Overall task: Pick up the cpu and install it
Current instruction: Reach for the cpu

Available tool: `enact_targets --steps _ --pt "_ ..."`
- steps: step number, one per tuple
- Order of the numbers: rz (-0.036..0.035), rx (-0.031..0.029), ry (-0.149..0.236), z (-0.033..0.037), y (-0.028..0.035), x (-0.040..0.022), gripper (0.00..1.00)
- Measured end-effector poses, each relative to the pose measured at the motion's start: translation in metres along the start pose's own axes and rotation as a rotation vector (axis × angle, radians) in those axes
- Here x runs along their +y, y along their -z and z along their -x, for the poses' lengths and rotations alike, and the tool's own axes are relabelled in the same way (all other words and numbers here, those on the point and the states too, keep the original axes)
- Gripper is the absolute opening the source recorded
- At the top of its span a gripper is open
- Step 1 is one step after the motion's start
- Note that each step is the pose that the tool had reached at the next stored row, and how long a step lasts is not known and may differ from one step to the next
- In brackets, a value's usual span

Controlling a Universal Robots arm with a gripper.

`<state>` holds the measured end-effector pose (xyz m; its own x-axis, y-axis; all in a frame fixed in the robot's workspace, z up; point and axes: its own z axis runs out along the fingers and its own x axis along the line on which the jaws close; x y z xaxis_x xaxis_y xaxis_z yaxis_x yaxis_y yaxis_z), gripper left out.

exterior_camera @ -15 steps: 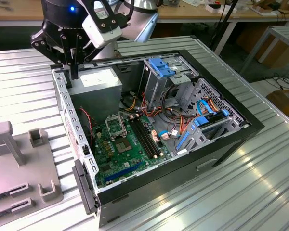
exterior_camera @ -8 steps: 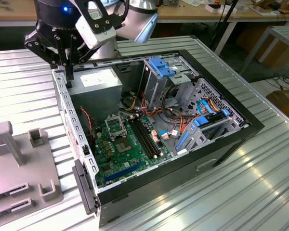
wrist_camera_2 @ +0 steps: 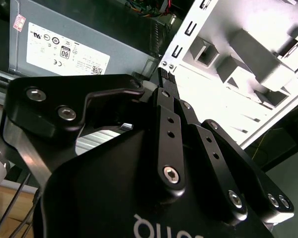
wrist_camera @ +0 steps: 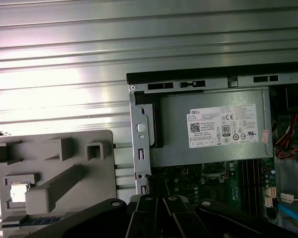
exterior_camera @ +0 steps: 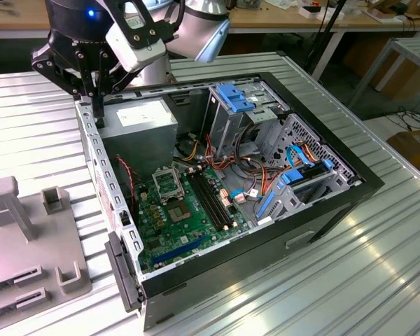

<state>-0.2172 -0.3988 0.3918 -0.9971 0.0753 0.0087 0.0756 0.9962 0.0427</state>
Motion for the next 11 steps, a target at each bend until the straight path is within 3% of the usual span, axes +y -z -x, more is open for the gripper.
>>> enact_targets --steps 11 --pt "0.0000 0.0000 0.000 -0.0067 0.0000 -0.0005 0.11"
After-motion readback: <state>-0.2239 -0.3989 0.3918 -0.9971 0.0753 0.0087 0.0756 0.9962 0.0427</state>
